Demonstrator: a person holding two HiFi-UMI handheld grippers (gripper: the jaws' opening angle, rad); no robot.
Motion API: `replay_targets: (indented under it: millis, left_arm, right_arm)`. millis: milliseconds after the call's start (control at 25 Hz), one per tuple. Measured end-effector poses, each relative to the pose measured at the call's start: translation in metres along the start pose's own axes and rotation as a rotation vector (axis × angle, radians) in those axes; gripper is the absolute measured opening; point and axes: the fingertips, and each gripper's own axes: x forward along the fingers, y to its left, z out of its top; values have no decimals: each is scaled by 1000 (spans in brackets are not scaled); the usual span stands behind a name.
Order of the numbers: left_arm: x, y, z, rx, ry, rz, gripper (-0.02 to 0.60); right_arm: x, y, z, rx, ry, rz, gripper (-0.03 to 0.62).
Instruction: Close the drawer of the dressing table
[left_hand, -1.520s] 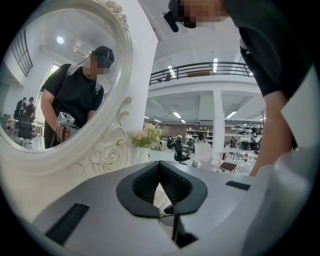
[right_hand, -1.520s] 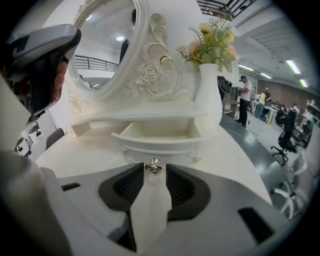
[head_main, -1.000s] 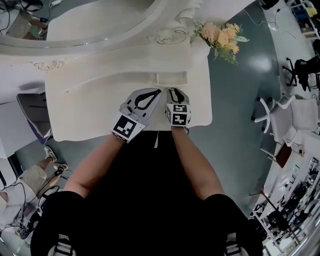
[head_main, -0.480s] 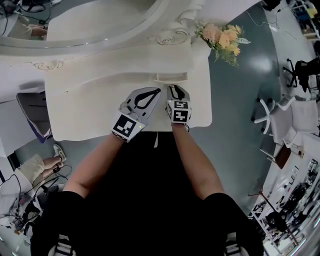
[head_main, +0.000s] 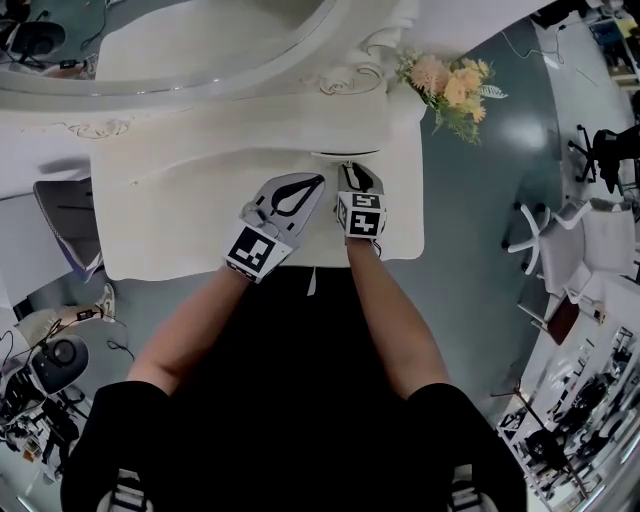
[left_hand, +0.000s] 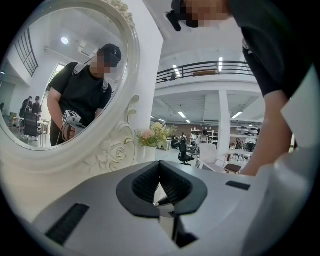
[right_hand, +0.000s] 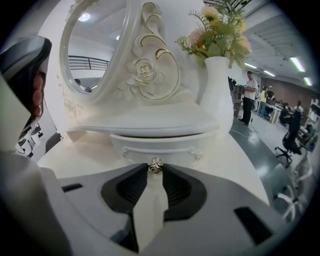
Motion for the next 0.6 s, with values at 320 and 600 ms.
replay_targets:
  millis: [320, 600]
  left_arm:
    - [5, 6, 4, -9, 1, 14, -5]
    - [4, 12, 4, -9, 5, 40, -5]
  right_arm:
    - [13, -2, 11, -10, -2, 13, 98]
    - [22, -3, 18, -19, 3, 30, 99]
